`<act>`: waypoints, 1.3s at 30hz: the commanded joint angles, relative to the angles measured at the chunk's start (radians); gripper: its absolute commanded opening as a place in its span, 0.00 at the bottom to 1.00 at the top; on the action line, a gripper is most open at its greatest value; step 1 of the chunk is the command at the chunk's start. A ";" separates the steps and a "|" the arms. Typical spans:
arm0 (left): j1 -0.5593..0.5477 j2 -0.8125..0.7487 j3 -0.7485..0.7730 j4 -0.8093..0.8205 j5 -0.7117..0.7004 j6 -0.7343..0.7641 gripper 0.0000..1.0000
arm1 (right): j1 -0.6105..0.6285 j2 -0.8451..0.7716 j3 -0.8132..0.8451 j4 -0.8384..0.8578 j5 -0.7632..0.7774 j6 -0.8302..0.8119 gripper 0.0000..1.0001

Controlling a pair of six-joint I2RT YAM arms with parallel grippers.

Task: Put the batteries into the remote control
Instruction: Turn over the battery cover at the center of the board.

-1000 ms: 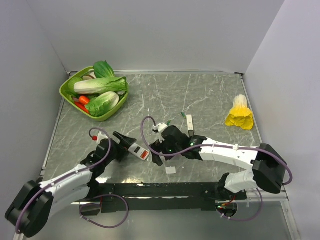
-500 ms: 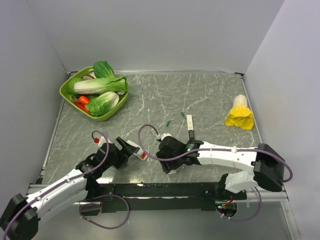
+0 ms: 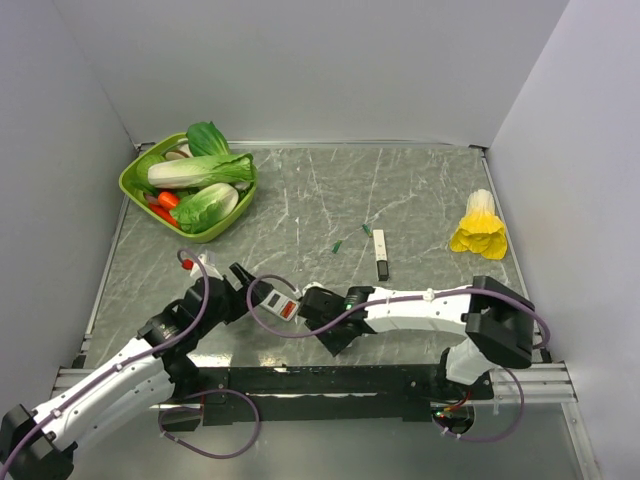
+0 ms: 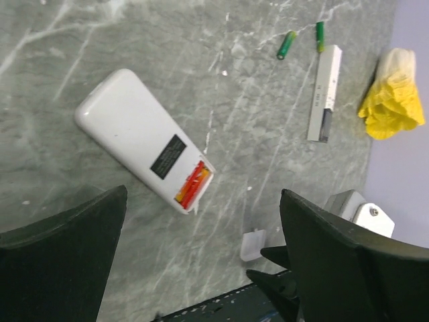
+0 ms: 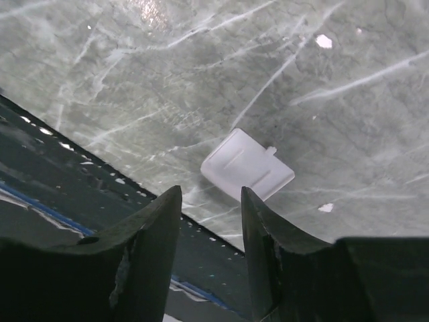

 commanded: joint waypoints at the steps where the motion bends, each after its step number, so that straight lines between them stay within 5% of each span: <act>1: -0.002 -0.027 0.041 -0.050 -0.042 0.037 0.99 | 0.022 0.053 0.064 -0.029 0.012 -0.094 0.43; 17: -0.004 -0.066 0.029 -0.062 -0.056 0.044 0.99 | 0.051 0.160 0.114 -0.086 0.064 -0.130 0.20; 24: -0.004 -0.101 0.006 0.004 -0.022 0.084 0.99 | 0.047 0.114 0.119 -0.067 0.079 -0.145 0.00; 34: -0.004 -0.274 -0.138 0.272 0.098 0.188 0.99 | -0.113 -0.227 0.013 0.150 -0.156 -0.170 0.00; 39: -0.004 -0.264 -0.213 0.595 0.269 0.303 0.99 | -0.216 -0.425 -0.100 0.383 -0.384 -0.171 0.00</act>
